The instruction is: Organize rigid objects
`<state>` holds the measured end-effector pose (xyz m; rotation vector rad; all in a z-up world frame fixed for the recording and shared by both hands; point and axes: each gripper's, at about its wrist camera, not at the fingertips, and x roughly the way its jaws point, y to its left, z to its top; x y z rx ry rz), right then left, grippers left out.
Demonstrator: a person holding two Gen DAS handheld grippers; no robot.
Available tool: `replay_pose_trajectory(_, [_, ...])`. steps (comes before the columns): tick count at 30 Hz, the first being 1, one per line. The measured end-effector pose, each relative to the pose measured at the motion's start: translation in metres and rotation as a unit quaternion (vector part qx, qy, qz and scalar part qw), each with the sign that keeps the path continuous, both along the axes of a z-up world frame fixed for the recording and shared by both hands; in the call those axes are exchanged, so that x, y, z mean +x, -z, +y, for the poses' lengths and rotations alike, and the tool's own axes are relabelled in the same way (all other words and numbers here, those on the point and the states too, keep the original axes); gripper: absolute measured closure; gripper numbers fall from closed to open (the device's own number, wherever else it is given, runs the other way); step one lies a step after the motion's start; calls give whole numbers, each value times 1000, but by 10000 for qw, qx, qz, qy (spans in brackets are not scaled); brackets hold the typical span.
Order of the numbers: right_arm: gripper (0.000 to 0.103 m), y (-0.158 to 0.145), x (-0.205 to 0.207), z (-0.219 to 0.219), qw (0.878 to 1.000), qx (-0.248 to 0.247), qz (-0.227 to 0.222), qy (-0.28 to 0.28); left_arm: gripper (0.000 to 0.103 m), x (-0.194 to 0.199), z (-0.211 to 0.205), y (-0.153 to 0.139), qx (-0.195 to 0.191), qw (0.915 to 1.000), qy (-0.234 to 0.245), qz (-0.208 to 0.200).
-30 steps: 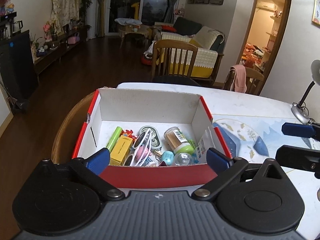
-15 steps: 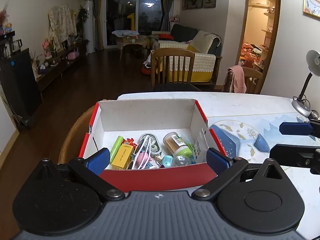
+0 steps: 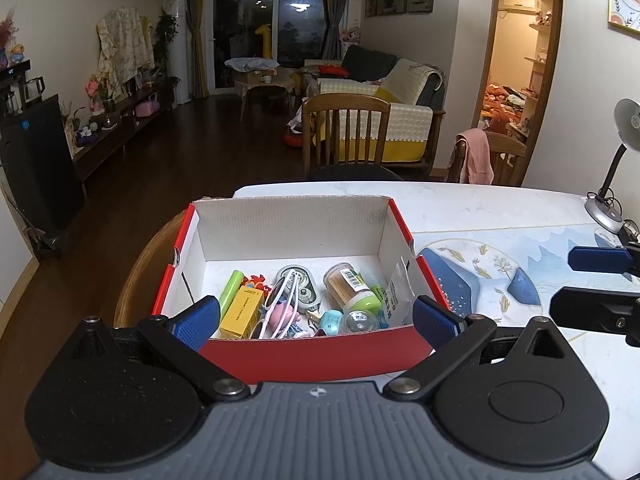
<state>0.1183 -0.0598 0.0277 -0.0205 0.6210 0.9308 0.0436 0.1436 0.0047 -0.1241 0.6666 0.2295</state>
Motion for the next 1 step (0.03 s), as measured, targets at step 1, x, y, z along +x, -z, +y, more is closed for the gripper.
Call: replay_pose_trajectory(1, [0,1,1,-2,10000,-9,-2,30,0,0,0,0,-6,10000,-17,0])
